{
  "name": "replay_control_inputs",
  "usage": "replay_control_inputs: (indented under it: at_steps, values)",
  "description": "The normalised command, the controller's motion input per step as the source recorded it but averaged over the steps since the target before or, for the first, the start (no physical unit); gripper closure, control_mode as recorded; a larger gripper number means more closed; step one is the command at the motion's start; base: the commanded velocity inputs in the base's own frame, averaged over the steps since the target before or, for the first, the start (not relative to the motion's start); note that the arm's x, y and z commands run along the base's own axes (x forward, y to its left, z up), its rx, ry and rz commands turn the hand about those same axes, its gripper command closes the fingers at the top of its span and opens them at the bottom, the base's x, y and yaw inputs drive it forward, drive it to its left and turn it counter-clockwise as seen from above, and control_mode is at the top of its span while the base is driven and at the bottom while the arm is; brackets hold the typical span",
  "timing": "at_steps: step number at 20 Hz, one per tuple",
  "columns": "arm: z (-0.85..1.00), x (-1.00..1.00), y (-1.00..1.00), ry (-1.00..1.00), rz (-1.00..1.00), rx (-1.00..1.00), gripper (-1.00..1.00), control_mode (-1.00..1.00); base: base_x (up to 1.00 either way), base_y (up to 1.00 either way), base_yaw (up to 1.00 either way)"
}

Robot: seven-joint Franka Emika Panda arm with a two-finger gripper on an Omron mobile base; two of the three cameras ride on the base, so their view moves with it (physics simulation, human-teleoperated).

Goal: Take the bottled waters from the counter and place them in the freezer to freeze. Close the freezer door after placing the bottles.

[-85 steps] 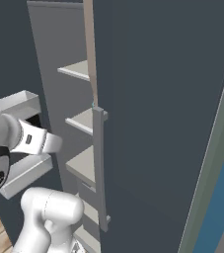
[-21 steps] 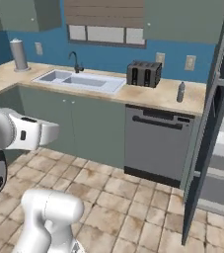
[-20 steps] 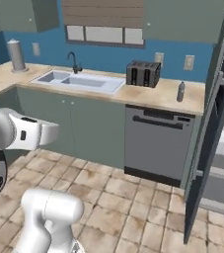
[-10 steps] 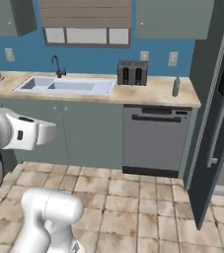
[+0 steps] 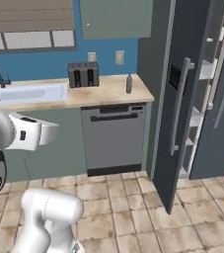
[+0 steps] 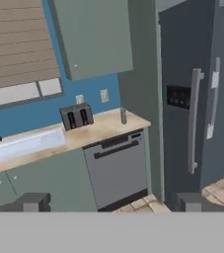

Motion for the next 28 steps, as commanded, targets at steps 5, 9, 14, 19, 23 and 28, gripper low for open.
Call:
replay_control_inputs:
  at_steps: [5,9,14,19,23,28]
  values:
    - [0.0,0.0,0.0,0.0,0.0,0.0,-1.0,1.0,0.66,0.56,-0.42]
    - [0.0,0.0,0.0,0.0,0.0,0.0,-1.0,1.0,0.9,0.56,-0.2]
    - [0.0,0.0,0.0,0.0,0.0,0.0,-1.0,1.0,0.94,0.5,-0.12]
    - [0.0,0.0,0.0,0.0,0.0,0.0,-1.0,1.0,0.66,0.02,-0.03]
    - [0.0,0.0,0.0,0.0,0.0,0.0,-1.0,1.0,0.54,0.0,-0.01]
    - [0.0,0.0,0.0,0.0,0.0,0.0,-1.0,1.0,0.36,-0.05,0.0]
